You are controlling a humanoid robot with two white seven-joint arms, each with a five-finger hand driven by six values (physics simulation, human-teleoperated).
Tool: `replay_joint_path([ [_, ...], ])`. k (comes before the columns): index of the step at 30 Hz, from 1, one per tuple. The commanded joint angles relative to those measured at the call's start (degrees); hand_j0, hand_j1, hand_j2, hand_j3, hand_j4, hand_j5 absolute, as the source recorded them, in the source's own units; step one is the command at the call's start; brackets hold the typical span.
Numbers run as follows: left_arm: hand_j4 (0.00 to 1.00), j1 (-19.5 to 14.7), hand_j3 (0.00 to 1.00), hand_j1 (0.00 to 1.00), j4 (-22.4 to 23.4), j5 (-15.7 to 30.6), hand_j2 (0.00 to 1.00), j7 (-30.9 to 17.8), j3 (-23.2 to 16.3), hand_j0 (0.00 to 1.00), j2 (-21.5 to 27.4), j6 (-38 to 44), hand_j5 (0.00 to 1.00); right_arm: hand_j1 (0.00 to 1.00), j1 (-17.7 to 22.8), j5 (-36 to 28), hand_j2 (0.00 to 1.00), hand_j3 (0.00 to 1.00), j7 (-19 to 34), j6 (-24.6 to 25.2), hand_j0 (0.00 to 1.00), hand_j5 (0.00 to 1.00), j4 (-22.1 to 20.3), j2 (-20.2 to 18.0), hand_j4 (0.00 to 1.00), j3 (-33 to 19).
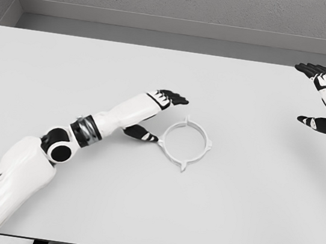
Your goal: Assemble PVC drainage pipe clamps
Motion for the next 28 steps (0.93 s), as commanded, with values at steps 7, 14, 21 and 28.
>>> replay_joint_path([
  [7, 1.0, -0.35, 1.0, 1.0, -0.08, 0.85, 1.0, 0.02, 0.42, 1.0, 0.01, 0.02, 1.0, 1.0, 0.09, -0.39, 1.0, 1.0, -0.03, 0.05, 1.0, 1.0, -0.04, -0.05, 1.0, 0.01],
  [14, 1.0, -2.46, 1.0, 1.0, 0.01, 1.47, 1.0, 0.11, 5.43, 1.0, 10.55, 0.02, 1.0, 1.0, 0.0, -0.31, 1.0, 1.0, -0.03, 0.05, 1.0, 1.0, -0.04, -0.05, 1.0, 0.72],
  [21, 1.0, -2.72, 1.0, 1.0, 0.8, 6.91, 1.0, 0.2, 9.91, 1.0, 22.85, 0.02, 1.0, 1.0, -0.18, -0.31, 1.0, 1.0, -0.03, 0.05, 1.0, 1.0, 0.31, -0.05, 1.0, 1.33],
  [28, 1.0, -2.46, 1.0, 1.0, 1.15, 7.8, 1.0, 0.29, 11.14, 1.0, 24.18, 0.02, 1.0, 1.0, -0.17, -0.31, 1.0, 1.0, -0.03, 0.05, 1.0, 1.0, -0.04, 0.39, 1.0, 2.47],
])
